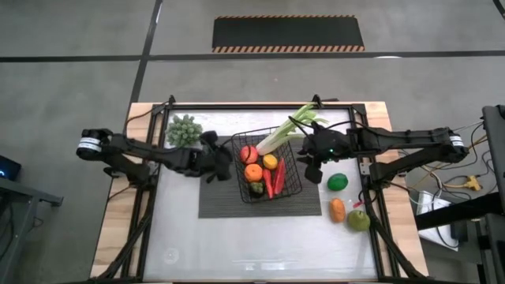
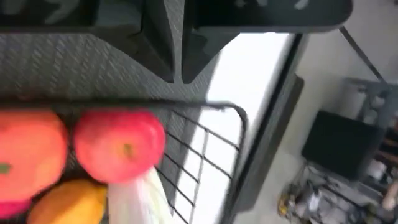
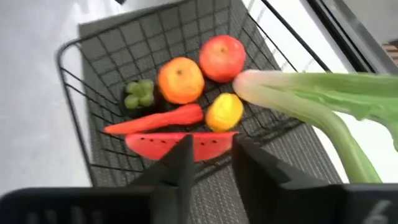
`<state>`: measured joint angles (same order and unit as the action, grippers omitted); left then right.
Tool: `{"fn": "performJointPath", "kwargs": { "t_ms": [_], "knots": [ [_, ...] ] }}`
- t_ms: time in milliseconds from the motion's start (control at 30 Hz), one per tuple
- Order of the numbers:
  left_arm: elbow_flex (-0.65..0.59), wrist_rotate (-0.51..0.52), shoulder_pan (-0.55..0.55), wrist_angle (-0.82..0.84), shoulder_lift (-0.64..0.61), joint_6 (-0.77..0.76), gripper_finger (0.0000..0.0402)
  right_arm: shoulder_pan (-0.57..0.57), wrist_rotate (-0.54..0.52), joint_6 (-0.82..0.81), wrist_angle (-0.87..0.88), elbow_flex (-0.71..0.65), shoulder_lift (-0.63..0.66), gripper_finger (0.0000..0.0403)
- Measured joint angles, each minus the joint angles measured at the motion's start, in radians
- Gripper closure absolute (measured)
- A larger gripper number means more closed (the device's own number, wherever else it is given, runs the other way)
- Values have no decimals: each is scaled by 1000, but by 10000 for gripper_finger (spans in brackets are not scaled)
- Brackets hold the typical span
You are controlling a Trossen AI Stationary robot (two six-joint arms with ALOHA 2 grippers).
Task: Build produce basket
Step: Put the lime into the wire basket
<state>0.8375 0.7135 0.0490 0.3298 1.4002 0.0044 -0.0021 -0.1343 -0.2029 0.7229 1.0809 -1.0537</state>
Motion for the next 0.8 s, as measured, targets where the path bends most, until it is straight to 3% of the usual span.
{"fn": "performJointPath", "kwargs": {
  "t_ms": [200,533,667,733,800],
  "knots": [
    [-2,-54,-77,-152,0,177,400,0,-8,4,-1,-2,-19,388],
    [-16,-21,-130,-157,-1,186,400,0,-5,-50,15,-2,-13,390],
    [-12,24,-120,-155,-38,185,400,0,3,-155,145,40,-7,390],
    [1,-28,-97,-157,-66,185,400,0,3,-223,227,60,-6,390],
    [14,-162,-69,-162,-99,186,400,0,18,-293,301,65,-5,390]
  ]
}}
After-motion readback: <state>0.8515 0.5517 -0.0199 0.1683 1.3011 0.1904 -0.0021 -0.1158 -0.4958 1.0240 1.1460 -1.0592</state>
